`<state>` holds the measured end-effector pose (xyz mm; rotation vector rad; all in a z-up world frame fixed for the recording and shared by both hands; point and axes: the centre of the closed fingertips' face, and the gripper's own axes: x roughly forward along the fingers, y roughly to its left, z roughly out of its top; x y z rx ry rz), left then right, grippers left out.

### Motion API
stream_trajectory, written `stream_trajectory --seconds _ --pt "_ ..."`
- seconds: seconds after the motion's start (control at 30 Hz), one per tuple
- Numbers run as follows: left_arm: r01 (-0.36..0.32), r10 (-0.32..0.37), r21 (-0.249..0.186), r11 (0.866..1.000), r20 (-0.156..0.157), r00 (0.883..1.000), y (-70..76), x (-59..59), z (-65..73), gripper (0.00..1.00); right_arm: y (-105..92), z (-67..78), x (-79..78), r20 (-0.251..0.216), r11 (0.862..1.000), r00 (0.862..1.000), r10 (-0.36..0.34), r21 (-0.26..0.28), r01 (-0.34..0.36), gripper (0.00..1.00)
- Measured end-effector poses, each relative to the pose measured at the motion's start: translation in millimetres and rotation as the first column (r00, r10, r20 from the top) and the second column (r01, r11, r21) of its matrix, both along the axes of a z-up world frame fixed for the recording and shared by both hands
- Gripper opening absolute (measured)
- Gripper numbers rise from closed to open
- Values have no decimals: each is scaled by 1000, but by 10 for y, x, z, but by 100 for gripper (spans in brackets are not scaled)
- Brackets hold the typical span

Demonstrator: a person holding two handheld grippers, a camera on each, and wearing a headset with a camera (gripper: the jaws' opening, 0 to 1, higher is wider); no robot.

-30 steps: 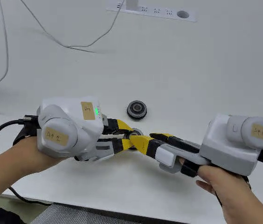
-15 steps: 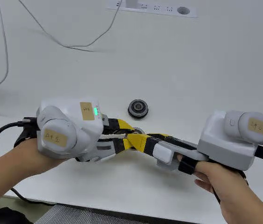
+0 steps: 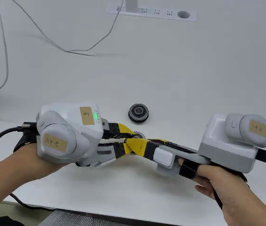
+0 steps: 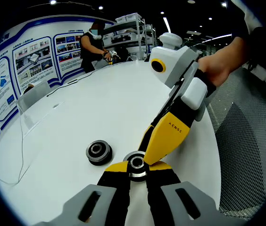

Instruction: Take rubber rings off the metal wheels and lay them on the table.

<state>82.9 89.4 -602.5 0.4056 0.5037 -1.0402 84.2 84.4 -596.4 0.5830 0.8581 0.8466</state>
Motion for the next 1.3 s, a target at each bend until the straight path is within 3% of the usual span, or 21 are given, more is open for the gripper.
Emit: stream_trajectory --seconds 0.53,0.83,1.3 --pt "2 -3 6 1000 1 1000 0 9 0 12 16 14 -27 -69 999 997 -24 27 26 43" --pt "3 -3 7 1000 0 1000 4 20 -3 12 10 19 -40 -73 999 997 -22 25 24 41" --pt "4 -4 17 1000 6 1000 5 23 -4 12 81 42 -10 -50 999 998 -46 1 46 47"
